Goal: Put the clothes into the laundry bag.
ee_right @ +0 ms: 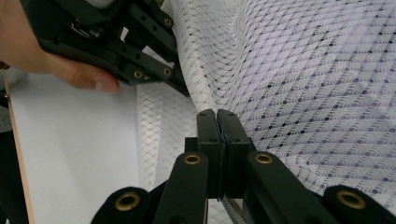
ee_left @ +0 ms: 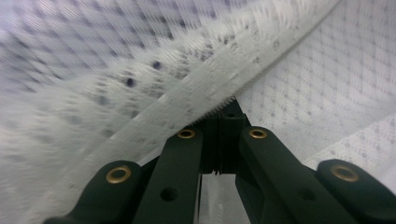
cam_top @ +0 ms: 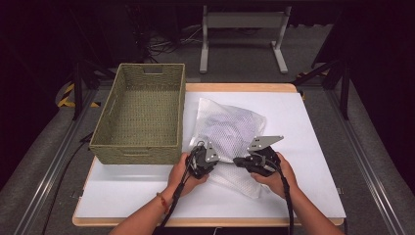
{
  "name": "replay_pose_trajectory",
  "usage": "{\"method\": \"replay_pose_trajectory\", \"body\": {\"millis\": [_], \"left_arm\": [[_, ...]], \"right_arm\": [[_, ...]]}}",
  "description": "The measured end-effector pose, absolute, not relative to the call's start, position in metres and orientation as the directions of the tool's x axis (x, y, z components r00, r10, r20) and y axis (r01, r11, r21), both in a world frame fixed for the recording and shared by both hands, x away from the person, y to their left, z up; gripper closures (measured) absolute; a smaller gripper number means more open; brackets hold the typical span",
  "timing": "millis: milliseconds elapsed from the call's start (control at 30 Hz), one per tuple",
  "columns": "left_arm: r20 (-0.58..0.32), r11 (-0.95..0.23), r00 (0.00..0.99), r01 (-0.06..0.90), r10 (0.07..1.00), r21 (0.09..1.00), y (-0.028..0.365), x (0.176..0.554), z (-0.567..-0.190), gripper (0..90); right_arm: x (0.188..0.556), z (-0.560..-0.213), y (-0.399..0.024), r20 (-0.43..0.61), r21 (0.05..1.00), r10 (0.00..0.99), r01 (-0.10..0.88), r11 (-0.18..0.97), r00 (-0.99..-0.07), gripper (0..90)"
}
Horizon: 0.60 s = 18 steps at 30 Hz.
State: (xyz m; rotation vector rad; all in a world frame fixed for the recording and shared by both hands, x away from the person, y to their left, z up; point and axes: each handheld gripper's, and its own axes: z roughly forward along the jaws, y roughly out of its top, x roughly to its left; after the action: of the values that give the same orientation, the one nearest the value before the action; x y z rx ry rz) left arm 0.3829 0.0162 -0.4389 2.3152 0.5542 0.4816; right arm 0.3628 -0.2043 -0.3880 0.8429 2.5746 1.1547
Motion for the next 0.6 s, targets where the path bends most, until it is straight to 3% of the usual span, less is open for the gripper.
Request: {"method": "replay_pose_trajectory", "body": {"millis": [300, 433, 600], "left_arm": [[0.164, -0.512, 0.819, 0.176, 0.551, 0.841, 0.014, 0.386, -0.422, 89.4], [0.197, -0.554, 0.836, 0.146, 0.512, 0.819, 0.008, 0.386, -0.413, 89.2], [0.151, -0.591, 0.879, 0.169, 0.452, 0.789, 0.015, 0.383, -0.411, 86.3]], "right_arm": [[0.363, -0.383, -0.207, 0.075, 0.754, 0.573, 0.422, 0.503, -0.816, 89.0], [0.362, -0.38, -0.209, 0.068, 0.76, 0.581, 0.42, 0.497, -0.811, 89.0], [0.362, -0.378, -0.211, 0.07, 0.763, 0.58, 0.418, 0.493, -0.812, 89.0]]}}
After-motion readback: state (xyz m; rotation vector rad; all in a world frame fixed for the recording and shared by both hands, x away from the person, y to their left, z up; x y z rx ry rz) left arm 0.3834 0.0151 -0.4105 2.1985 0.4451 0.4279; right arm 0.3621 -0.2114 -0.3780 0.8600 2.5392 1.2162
